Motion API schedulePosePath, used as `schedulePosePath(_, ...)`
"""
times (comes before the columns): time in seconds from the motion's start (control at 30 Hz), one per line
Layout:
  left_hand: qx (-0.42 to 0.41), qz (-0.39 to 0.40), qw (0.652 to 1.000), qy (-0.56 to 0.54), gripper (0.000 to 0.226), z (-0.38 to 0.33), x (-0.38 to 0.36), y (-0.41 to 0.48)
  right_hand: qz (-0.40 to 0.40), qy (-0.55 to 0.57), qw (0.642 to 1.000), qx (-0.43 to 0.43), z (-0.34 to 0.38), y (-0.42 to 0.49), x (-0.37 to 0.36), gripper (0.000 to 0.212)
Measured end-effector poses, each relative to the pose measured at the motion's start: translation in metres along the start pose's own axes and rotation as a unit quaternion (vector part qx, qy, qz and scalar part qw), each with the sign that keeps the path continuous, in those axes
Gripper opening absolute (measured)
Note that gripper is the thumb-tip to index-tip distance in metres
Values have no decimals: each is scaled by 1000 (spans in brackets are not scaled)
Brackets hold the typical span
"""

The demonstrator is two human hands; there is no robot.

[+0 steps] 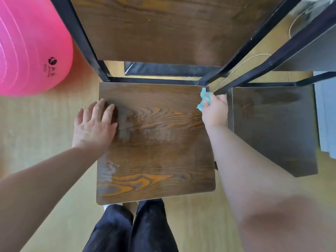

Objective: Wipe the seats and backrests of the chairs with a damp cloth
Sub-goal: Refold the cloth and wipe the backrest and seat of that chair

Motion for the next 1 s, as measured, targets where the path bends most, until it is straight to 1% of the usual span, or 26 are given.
schedulePosePath(0.1, 4, -4, 1000, -3, 56, 9, -2, -1, 2, -19, 1000, 24, 6, -13, -5, 44)
schedulePosePath(0.27, 21, -3, 1000, -13, 56, 20, -10, -11, 30, -24, 997, 66, 39, -55, -29, 47)
schedulePosePath(0.43, 15, -8, 1000, -20, 55, 30, -14, -22, 61, -37, 993, 96, 67, -86, -54, 57)
schedulePosePath(0.73, 31, -8, 999, -32, 55, 59, -21, -55, 116, -25, 977, 178, 113, -146, -95, 55)
schedulePosePath(0.87, 38, -2, 999, -32, 56, 73, -23, -74, 125, -28, 973, 194, 120, -174, -106, 54)
schedulePosePath(1.0, 39, 7, 999, -28, 57, 83, -28, -94, 131, -38, 963, 232, 125, -201, -117, 50)
Point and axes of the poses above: each hand's wrist, its own y-axis towards the middle knuckle, its own x-axis out of the back of the hand, z = x × y, the point moved 7 cm from there along y, towards the middle knuckle, and after that the axes turned 8 degrees about y, right-handed, at the moved point
